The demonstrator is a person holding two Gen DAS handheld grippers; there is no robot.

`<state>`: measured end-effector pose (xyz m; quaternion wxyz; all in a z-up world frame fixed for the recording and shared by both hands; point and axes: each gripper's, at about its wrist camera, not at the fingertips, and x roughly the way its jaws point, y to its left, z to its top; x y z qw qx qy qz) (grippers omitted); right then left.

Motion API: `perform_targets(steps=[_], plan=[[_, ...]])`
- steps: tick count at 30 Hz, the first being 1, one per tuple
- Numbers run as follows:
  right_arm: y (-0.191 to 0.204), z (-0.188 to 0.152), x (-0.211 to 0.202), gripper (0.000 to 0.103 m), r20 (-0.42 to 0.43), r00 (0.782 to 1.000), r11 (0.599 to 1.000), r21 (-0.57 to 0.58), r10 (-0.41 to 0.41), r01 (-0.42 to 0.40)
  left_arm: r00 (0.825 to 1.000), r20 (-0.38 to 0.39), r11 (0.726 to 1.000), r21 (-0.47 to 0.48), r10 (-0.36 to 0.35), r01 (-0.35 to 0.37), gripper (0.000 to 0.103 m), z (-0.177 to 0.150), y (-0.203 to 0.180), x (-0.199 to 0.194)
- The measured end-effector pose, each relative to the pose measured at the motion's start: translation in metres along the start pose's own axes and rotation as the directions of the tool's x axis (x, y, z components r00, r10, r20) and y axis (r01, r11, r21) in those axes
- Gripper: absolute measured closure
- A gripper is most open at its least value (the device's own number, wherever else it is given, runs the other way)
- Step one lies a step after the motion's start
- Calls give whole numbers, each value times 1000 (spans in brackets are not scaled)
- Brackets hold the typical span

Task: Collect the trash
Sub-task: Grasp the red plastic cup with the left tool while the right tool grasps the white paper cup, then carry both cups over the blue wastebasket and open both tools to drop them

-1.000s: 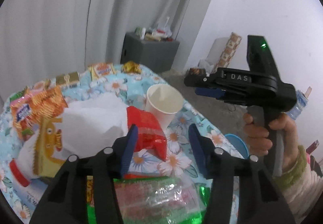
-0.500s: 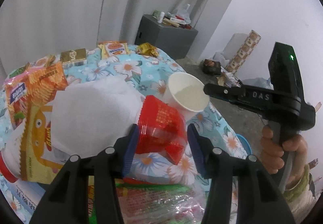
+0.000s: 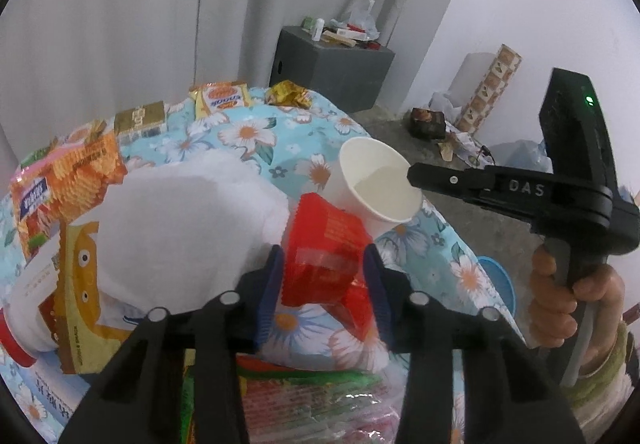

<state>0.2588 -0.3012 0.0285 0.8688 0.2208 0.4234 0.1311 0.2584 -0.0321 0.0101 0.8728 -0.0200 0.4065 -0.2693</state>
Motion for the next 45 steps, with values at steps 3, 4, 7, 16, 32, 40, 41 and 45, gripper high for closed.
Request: perform_targets(steps=[3, 4, 7, 16, 32, 40, 41, 45], plan=[[-3, -2, -1, 100, 3, 1000, 1000, 6, 2, -2, 1000, -2, 1000, 12, -8, 9, 71, -2, -4, -2], [-4, -2, -1, 100, 3, 1000, 1000, 8, 3, -3, 1000, -7, 1000, 14, -11, 11, 73, -3, -5, -2], [-8, -6, -4, 101, 7, 1000, 1000, 13, 3, -3, 999, -15, 999, 21, -35, 36, 73, -6, -10, -3], [-19, -15, -15, 102, 29, 1000, 999, 39, 12, -13, 995, -59, 996, 22, -83, 84, 84, -14, -21, 4], [-32, -22, -54, 102, 103, 994, 996, 83, 22, -31, 991, 4, 989, 63, -131, 131, 97, -19, -39, -26], [-33, -33, -88, 102, 150, 989, 994, 104, 7, -23, 985, 59, 985, 71, -164, 160, 97, -15, -52, -55], [-33, -35, -93, 102, 159, 987, 994, 108, 6, -23, 983, 66, 984, 75, -169, 163, 97, -14, -53, -57], [-34, -40, -111, 102, 189, 982, 993, 119, 1, -24, 976, 89, 977, 94, -198, 190, 97, -11, -66, -69]])
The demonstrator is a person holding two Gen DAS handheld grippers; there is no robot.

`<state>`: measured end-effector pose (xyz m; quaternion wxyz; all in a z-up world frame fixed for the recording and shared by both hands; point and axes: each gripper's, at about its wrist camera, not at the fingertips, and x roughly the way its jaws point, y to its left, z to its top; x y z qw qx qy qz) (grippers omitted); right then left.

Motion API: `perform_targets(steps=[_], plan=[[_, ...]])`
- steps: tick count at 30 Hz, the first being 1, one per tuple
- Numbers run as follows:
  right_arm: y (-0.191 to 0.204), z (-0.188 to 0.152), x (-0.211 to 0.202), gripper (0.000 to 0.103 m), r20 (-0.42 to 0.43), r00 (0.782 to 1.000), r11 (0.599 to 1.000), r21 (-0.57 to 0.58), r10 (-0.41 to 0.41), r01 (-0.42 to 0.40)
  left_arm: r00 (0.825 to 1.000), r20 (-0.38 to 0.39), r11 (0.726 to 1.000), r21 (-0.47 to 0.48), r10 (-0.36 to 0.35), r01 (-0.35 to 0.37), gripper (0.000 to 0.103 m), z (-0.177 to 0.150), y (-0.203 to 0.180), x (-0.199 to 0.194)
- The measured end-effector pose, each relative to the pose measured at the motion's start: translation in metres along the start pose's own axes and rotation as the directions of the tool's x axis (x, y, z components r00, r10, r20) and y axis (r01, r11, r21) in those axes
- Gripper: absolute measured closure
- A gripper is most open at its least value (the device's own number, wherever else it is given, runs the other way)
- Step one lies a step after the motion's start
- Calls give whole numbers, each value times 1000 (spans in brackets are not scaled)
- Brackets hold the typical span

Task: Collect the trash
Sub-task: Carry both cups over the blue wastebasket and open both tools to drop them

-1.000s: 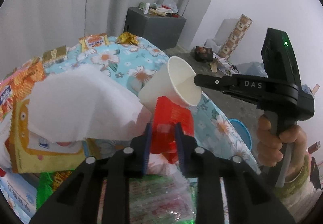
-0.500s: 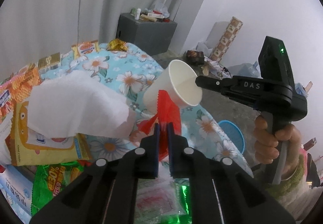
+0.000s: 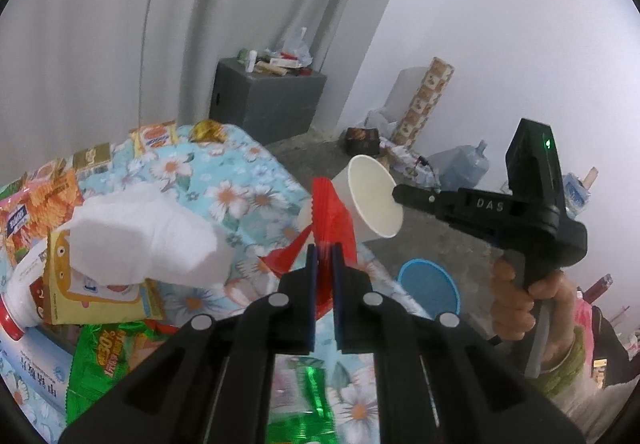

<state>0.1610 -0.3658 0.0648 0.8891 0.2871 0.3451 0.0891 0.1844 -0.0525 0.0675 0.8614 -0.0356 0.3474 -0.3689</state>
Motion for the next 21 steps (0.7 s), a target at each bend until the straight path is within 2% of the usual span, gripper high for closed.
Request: perform_targets(steps=[6, 12, 18, 21], plan=[[-6, -5, -30, 102, 52, 998, 1000, 12, -29, 28, 998, 20, 998, 0, -67, 67, 97, 9, -23, -5], [-37, -9, -71, 102, 123, 989, 995, 59, -82, 75, 990, 2, 990, 19, -141, 141, 97, 20, -57, 12], [-96, -11, -104, 102, 169, 968, 977, 137, -186, 164, 978, -56, 977, 62, -202, 205, 97, 31, -110, 55], [-136, -15, -121, 102, 181, 948, 954, 197, -262, 226, 960, -128, 964, 72, -247, 258, 97, 35, -146, 97]])
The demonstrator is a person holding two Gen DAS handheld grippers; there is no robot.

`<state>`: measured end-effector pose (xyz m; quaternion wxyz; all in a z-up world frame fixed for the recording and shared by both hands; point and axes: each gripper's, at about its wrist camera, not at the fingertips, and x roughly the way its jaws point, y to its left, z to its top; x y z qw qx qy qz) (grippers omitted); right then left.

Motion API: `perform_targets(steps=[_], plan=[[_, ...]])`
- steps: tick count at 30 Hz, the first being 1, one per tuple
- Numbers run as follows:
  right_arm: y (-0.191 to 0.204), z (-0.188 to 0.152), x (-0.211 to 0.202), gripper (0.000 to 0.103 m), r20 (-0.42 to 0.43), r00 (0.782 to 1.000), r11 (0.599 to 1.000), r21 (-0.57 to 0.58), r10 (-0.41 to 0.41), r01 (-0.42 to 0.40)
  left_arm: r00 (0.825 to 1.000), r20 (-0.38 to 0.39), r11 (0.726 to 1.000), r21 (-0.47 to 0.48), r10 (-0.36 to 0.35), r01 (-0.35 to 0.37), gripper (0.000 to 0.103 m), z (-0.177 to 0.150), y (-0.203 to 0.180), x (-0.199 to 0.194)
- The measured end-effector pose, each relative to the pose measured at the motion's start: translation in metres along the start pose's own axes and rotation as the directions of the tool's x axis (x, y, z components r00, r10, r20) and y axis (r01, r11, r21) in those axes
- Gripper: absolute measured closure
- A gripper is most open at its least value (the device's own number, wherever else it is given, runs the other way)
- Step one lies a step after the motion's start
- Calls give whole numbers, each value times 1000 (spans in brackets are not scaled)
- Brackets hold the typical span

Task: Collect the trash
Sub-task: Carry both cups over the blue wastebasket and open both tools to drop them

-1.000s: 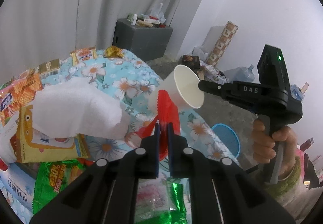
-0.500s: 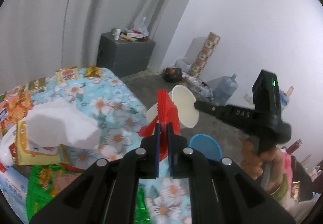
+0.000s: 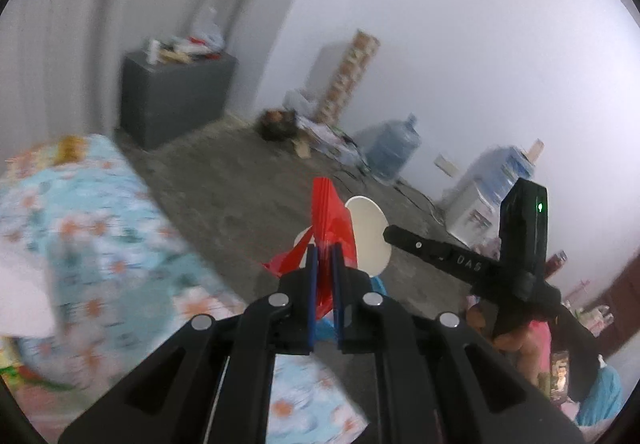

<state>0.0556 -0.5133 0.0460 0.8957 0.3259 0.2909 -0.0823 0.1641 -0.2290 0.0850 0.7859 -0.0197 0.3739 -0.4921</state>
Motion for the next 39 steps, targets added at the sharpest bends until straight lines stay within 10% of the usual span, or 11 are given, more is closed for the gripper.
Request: perform_targets(steps=[14, 17, 20, 30, 39], plan=[[-188, 7, 40, 102, -66, 929, 898, 237, -365, 370, 933, -361, 978, 192, -11, 86, 96, -18, -97, 258], [-212, 4, 51, 96, -80, 906, 868, 263, -416, 422, 922, -388, 986, 147, -14, 77, 85, -26, -93, 304], [-241, 0, 63, 63, -128, 866, 820, 280, -484, 500, 909, -417, 995, 91, 13, 28, 64, -31, -83, 330], [-244, -14, 57, 53, -138, 881, 830, 295, -452, 472, 913, -407, 999, -12, 31, -39, 46, -13, -57, 304], [-144, 6, 24, 32, -1, 949, 942, 115, -317, 315, 971, -219, 991, 110, 101, -78, 28, 9, -47, 138]])
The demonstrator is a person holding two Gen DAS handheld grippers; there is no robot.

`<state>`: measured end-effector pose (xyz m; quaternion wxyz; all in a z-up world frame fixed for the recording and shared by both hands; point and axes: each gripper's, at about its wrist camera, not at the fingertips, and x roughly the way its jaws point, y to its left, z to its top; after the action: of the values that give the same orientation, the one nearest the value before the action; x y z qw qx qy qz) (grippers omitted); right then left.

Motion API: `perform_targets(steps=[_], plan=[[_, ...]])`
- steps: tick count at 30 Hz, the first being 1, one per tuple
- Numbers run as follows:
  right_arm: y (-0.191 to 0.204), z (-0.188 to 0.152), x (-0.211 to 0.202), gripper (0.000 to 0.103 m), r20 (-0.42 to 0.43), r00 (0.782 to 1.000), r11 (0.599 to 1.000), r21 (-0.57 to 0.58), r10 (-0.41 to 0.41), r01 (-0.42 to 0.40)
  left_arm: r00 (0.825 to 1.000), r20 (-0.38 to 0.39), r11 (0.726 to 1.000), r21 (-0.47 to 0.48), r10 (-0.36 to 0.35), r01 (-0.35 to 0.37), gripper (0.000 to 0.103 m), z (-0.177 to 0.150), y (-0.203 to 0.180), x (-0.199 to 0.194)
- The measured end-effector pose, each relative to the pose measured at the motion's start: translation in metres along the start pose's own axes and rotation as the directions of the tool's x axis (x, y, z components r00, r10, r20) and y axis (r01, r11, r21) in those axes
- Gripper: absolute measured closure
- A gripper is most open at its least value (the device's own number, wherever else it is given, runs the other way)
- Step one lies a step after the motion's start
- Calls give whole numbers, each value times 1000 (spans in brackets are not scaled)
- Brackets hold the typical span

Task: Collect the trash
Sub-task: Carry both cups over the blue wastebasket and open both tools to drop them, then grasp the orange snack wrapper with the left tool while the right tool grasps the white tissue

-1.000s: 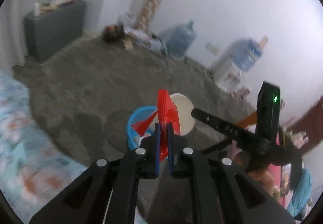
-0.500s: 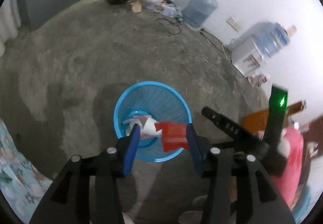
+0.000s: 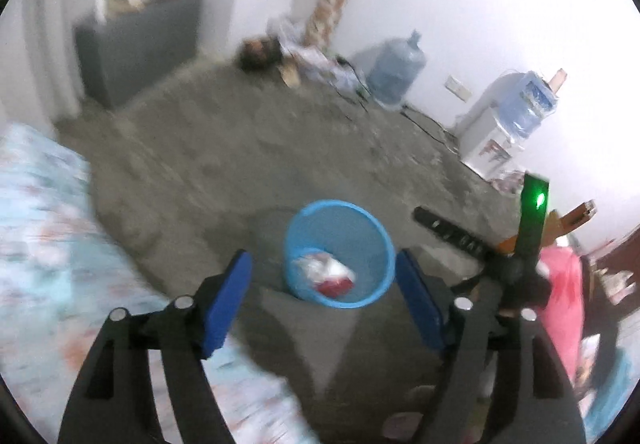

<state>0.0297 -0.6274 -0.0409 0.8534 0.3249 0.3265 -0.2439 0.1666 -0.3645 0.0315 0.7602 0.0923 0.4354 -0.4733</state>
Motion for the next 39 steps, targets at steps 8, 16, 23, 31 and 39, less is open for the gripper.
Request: perform_targets(steps=[8, 16, 23, 31, 39], plan=[[117, -14, -38, 26, -38, 978, 951, -230, 205, -208, 950, 210, 971, -113, 230, -210, 22, -93, 89, -158], [258, -70, -44, 25, -262, 865, 749, -433, 427, -501, 809, 314, 845, -389, 497, -368, 22, -204, 190, -279], [380, -122, -28, 25, -460, 762, 609, -463, 456, -644, 807, 325, 806, -519, 493, -284, 23, -250, 244, -299], [462, -153, 4, 25, -521, 760, 540, -539, 388, -646, 843, 294, 781, -587, 451, -214, 45, -240, 292, -271], [498, -186, 24, 36, -493, 823, 465, -680, 282, -567, 868, 221, 743, -632, 446, -221, 58, -239, 321, -249]])
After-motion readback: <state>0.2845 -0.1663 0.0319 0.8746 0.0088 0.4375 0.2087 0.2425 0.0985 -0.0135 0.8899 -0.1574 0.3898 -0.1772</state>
